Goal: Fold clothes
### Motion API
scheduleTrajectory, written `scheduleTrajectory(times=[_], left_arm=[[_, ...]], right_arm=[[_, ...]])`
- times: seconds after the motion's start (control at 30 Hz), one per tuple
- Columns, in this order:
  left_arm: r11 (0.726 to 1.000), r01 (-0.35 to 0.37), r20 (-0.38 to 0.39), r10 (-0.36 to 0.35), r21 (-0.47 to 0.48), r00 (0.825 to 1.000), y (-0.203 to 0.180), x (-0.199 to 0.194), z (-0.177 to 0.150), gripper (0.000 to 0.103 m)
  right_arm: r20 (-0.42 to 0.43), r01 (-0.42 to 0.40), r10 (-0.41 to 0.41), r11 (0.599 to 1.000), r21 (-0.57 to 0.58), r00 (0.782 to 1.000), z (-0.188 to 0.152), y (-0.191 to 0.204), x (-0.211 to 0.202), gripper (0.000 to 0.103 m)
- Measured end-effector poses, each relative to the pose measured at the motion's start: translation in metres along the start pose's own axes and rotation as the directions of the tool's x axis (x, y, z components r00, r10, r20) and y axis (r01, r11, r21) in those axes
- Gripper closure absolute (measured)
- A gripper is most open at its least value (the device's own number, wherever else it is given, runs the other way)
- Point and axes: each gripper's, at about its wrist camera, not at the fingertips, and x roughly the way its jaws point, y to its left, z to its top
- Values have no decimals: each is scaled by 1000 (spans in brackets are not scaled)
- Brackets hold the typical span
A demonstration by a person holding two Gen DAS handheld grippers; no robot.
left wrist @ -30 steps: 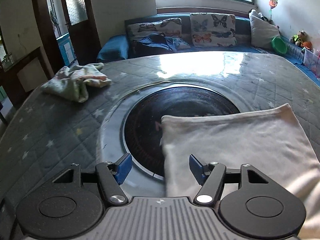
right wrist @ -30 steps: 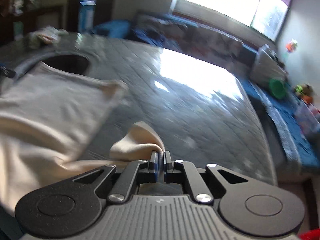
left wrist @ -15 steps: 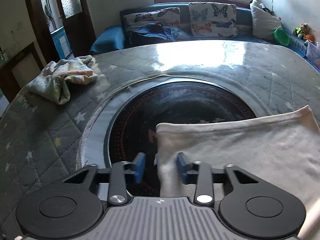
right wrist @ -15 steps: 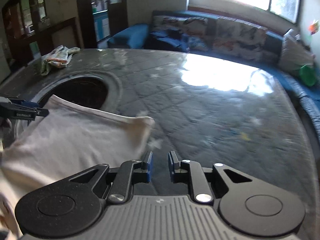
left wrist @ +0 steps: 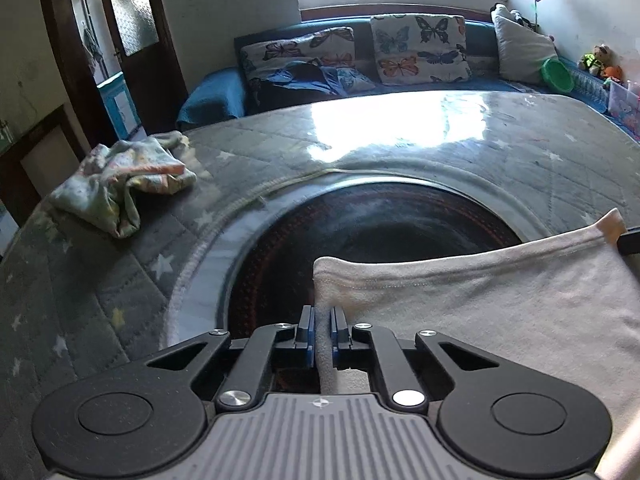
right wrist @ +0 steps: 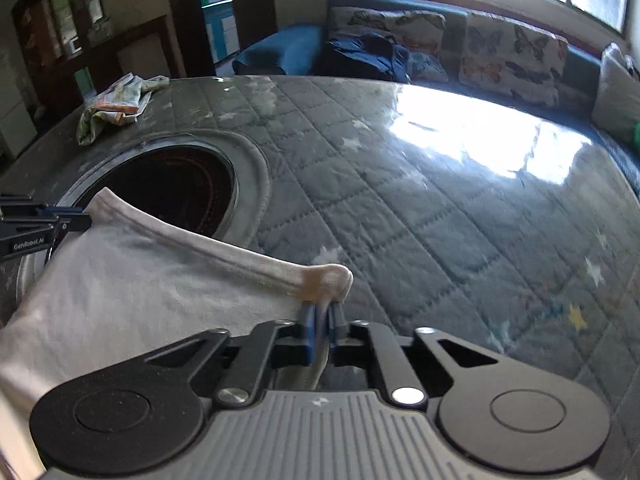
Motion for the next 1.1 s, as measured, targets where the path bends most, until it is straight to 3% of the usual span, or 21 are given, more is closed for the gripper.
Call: scheduleTrajectory(times=[0.33, 0.57, 0.87, 1.1], left_arm=[[997, -69, -1, 69, -28, 998, 27, 34, 38, 93], [997, -71, 10, 71, -29, 997, 38, 20, 29, 88], [996, 69, 83, -73, 50, 994, 13, -68, -13, 87], [965, 208, 112, -228, 162, 967, -21, -134, -60, 87]], right_arm=[[64, 44, -40, 998, -51, 997, 52, 12, 37, 99], [66, 38, -34, 997, -62, 997, 60, 9, 34, 93], [54, -77, 89, 980, -183, 995, 25, 45, -27, 93], [26, -193, 210, 934, -299, 977, -14, 96, -71, 93]])
